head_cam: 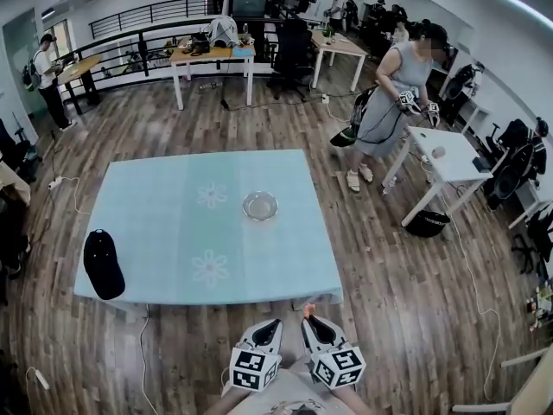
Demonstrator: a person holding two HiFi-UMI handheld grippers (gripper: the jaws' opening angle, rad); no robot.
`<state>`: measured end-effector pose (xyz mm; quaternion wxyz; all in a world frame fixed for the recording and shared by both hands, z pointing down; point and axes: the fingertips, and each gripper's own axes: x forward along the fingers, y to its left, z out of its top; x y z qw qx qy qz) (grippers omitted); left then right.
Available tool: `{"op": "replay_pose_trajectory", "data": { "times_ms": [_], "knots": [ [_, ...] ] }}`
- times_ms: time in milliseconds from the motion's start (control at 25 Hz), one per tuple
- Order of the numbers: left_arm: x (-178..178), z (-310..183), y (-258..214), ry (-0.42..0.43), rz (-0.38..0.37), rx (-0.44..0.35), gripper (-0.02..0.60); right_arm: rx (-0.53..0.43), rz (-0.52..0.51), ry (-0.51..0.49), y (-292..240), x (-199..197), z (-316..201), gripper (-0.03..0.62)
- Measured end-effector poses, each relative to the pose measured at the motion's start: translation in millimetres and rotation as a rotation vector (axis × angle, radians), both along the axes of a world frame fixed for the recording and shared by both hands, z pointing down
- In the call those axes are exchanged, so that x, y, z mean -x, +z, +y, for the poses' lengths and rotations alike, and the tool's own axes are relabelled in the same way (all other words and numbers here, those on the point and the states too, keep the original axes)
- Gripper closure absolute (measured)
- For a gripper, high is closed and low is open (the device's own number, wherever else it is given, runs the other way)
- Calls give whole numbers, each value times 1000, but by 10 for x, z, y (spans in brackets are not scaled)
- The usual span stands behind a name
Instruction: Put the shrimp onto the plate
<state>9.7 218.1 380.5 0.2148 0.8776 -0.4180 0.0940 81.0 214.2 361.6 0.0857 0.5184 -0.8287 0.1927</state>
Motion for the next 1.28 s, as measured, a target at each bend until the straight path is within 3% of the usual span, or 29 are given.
{"op": "replay_pose_trajectory", "data": {
  "times_ms": [440,880,1280],
  "knots": [
    [453,-245,55,-110,14,20,574,5,10,-78,41,385,-410,530],
    [445,-889,98,-202,-17,35,574,26,-25,-151,134,353,-1215,530],
    [307,-1799,120,-275,-39,44,574,53,-33,-238,204,232,-2135,530]
  ]
}}
